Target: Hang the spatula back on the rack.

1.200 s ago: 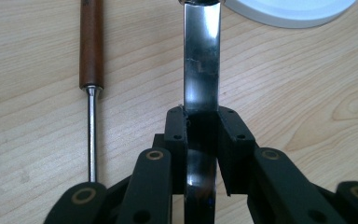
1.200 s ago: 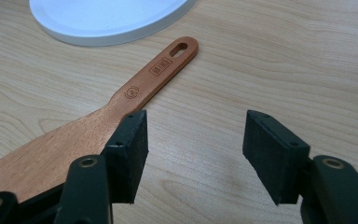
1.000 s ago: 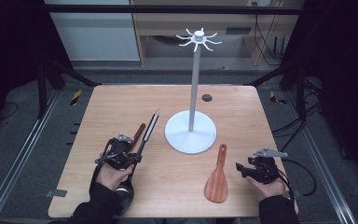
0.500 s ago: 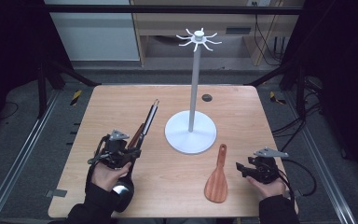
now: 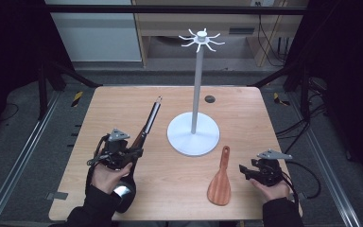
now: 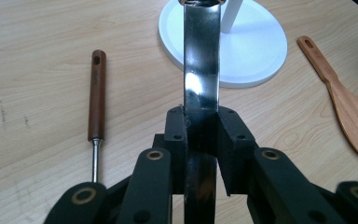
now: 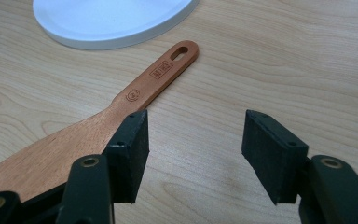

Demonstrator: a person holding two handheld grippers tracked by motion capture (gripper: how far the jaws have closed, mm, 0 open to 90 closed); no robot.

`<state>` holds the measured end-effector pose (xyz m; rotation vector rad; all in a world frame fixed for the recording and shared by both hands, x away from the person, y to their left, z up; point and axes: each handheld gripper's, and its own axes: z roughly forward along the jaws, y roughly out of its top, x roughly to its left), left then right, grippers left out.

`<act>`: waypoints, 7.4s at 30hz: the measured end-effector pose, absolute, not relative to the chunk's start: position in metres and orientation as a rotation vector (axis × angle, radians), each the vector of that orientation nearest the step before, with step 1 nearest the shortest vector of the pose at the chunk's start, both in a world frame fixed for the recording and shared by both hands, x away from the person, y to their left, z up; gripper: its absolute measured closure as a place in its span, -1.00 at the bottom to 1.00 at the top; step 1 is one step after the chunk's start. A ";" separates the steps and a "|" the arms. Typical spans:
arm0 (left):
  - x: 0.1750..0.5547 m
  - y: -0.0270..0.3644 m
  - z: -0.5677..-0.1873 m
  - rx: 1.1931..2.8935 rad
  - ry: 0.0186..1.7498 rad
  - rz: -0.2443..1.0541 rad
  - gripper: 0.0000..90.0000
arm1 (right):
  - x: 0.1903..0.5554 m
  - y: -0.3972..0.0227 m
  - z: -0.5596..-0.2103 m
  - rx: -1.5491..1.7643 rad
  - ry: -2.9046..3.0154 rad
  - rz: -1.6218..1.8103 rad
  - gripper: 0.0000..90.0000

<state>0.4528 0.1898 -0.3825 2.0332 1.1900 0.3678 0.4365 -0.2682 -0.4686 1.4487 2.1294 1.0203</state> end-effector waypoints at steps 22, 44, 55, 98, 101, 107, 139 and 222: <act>0.465 0.182 -0.387 2.025 1.179 0.313 0.66 | 0.436 -0.268 -0.468 1.448 2.131 1.031 -0.08; 0.467 0.163 -0.363 2.000 1.116 0.341 0.66 | 0.437 -0.268 -0.467 1.435 2.134 1.036 -0.08; 0.467 0.169 -0.344 1.940 1.085 0.387 0.66 | 0.436 -0.268 -0.467 1.431 2.132 1.035 -0.07; 0.466 0.164 -0.295 1.687 0.882 0.488 0.66 | 0.437 -0.270 -0.470 1.411 2.115 1.021 -0.13; 0.466 0.161 -0.296 1.688 0.866 0.488 0.66 | 0.438 -0.270 -0.470 1.412 2.116 1.020 -0.13; 0.468 0.154 -0.296 1.701 0.843 0.485 0.66 | 0.437 -0.270 -0.470 1.410 2.117 1.016 -0.13; 0.494 0.130 -0.292 1.752 0.827 0.462 0.66 | 0.438 -0.269 -0.470 1.414 2.123 1.017 -0.12; 0.555 0.077 -0.334 1.710 0.775 0.490 0.65 | 0.438 -0.269 -0.470 1.403 2.116 1.027 -0.14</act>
